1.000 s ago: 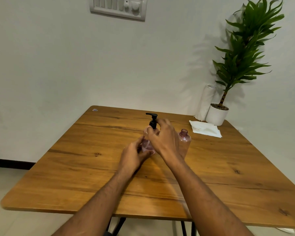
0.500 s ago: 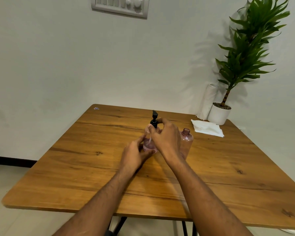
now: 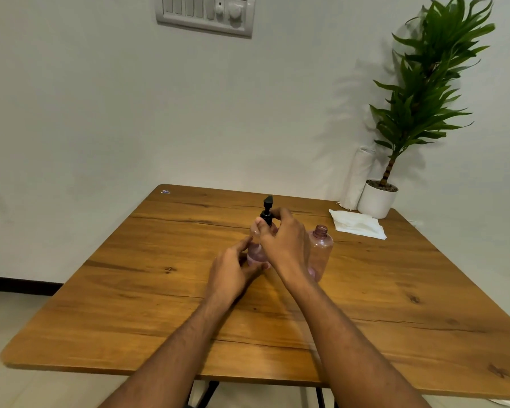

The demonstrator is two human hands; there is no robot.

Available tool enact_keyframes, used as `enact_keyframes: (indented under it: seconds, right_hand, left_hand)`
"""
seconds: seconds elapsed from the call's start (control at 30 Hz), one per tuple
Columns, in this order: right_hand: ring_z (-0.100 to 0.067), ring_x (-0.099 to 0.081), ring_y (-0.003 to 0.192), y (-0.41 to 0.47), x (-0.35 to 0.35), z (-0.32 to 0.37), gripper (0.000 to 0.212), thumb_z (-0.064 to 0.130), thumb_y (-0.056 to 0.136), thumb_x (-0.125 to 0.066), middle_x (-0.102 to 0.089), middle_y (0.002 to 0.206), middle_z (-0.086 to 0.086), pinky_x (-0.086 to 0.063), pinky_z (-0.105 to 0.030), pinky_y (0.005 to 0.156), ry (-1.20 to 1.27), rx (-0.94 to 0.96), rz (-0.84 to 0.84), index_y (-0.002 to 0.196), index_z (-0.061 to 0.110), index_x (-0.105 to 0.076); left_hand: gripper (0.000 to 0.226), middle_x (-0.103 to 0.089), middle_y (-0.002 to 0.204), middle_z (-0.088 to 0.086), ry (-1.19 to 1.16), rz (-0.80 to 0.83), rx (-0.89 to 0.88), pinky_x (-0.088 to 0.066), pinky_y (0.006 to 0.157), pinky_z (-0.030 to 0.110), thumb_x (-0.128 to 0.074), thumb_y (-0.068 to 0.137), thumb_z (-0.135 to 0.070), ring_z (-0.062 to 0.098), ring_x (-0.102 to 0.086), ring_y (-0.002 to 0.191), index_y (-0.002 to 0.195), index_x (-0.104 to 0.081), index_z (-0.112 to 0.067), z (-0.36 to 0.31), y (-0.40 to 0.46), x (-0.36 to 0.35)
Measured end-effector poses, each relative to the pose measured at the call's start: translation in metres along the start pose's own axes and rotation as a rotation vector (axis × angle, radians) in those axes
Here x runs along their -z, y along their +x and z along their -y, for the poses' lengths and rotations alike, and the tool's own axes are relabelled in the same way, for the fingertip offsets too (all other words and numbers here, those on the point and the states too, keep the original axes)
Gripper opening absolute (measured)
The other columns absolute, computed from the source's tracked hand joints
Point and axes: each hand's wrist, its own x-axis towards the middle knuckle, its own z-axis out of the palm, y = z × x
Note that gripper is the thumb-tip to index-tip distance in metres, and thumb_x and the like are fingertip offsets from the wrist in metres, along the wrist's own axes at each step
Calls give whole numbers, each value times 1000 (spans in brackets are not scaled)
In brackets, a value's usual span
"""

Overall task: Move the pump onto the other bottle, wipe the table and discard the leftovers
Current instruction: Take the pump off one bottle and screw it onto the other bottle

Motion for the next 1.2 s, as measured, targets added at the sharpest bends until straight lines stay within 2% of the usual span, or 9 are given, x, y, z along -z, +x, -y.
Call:
enact_keyframes:
  seconds: [0.07, 0.27, 0.4, 0.63, 0.87, 1.0, 1.1, 1.17, 1.2]
  right_hand:
    - [-7, -60, 90, 2, -1, 0, 36, 49, 100, -66, -72, 110, 9, -36, -17, 60, -9, -5, 17, 127, 27, -63]
    - [-16, -69, 97, 3, -2, -2, 33, 50, 105, -55, -75, 109, 7, -48, -32, 71, -40, 87, 38, 132, 33, -66]
    - [-13, -67, 103, 5, -9, -6, 29, 42, 102, -64, -74, 115, 7, -56, -36, 81, 115, 13, -13, 125, 26, -71]
    - [-9, -58, 98, -5, -26, 1, 32, 41, 104, -60, -63, 119, 4, -44, -25, 73, 129, -18, -103, 124, 17, -62]
    - [-14, -63, 96, -13, -19, 3, 46, 49, 107, -52, -57, 132, -1, -46, -21, 65, 122, -16, -87, 138, 15, -54]
    - [-14, -64, 89, -38, -3, -4, 79, 53, 109, -43, -35, 156, -7, -45, -15, 64, 26, 128, 4, 169, 15, -8]
    - [-12, -59, 110, -60, 19, -13, 69, 33, 107, -55, -51, 150, -10, -43, -4, 87, 71, 318, -204, 166, 11, -27]
    - [-12, -56, 122, -71, 31, -25, 64, 30, 104, -58, -54, 145, -5, -53, -20, 99, 114, 300, -334, 161, 14, -37]
    - [-13, -58, 121, -74, 38, -31, 63, 29, 102, -61, -52, 145, -3, -58, -24, 92, 147, 246, -363, 160, 17, -38]
  left_hand:
    - [82, -66, 138, -9, -17, 5, 4, -58, 100, 41, -82, 82, -41, 8, -64, 120, 154, -44, -32, 0, -1, 1]
    - [83, -69, 134, -10, -16, -1, -3, -60, 98, 39, -82, 81, -45, 6, -66, 116, 154, -44, -33, 1, -2, 1]
    - [80, -70, 130, -11, 38, 2, 16, -61, 94, 39, -80, 81, -48, 5, -67, 112, 152, -45, -36, 1, -1, 0]
    - [57, -70, 106, -18, 123, -47, -58, -64, 81, 33, -74, 92, -33, -2, -68, 92, 145, -54, -34, 0, -5, 1]
    - [58, -70, 115, -16, 100, -25, -75, -62, 86, 32, -74, 92, -29, 1, -67, 97, 146, -53, -34, -7, -8, 1]
    - [62, -70, 128, -7, 82, 17, 14, -62, 89, 41, -73, 91, -39, 8, -68, 106, 147, -46, -42, -4, -10, 0]
    - [84, -63, 142, -6, 63, 2, 26, -59, 97, 45, -78, 84, -48, 13, -64, 119, 156, -34, -42, -8, -11, 0]
    - [100, -54, 152, -6, 43, -22, 16, -54, 104, 47, -83, 79, -48, 18, -59, 130, 160, -26, -39, -12, -11, 0]
    - [104, -51, 155, -6, 31, -61, 18, -51, 106, 46, -85, 78, -45, 19, -57, 133, 161, -24, -36, -16, -12, 0]
